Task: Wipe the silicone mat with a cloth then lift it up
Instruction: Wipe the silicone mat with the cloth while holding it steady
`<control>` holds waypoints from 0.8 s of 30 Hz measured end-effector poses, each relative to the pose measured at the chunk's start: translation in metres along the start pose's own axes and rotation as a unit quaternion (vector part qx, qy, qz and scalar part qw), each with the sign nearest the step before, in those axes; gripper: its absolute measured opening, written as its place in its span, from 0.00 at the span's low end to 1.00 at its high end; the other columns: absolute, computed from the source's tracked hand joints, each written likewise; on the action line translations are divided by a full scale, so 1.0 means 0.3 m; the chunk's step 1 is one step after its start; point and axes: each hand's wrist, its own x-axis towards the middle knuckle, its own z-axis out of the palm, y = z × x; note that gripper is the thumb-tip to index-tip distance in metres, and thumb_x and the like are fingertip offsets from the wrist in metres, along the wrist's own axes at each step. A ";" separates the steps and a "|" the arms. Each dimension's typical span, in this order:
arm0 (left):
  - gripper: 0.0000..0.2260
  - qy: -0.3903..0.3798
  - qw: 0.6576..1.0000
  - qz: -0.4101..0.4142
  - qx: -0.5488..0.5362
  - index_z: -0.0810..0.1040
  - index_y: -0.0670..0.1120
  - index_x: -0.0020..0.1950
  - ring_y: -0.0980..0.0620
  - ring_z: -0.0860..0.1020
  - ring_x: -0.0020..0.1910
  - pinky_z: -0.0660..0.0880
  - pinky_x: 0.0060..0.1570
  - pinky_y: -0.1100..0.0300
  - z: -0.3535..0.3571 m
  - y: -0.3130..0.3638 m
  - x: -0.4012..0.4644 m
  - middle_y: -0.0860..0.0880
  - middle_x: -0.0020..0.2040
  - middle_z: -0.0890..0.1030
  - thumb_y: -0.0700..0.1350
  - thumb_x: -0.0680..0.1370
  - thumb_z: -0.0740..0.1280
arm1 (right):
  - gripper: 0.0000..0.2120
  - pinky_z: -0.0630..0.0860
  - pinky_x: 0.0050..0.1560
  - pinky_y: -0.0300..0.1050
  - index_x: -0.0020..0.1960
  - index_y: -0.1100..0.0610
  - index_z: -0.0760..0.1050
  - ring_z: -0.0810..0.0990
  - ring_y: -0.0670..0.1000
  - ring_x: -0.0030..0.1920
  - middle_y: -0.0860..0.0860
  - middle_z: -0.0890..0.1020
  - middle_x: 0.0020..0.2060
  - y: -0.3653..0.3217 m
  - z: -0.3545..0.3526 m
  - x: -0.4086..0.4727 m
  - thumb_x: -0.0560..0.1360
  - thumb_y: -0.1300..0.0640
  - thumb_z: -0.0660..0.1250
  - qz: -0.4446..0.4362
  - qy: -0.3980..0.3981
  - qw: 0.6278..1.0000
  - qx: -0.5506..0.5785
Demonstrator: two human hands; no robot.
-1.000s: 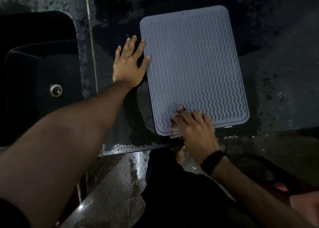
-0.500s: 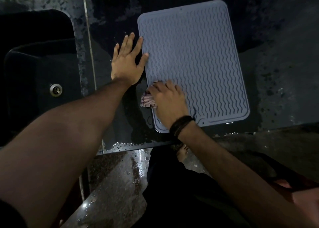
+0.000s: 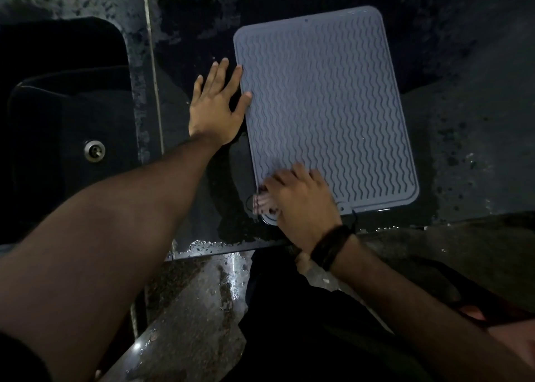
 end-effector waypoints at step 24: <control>0.28 -0.006 1.000 -0.003 0.001 0.53 0.54 0.84 0.51 0.47 0.83 0.43 0.81 0.47 -0.008 0.006 -0.001 0.49 0.84 0.51 0.63 0.85 0.48 | 0.21 0.67 0.64 0.57 0.65 0.53 0.72 0.68 0.57 0.65 0.53 0.74 0.64 0.014 -0.062 0.099 0.73 0.56 0.65 0.028 0.074 0.997 -0.016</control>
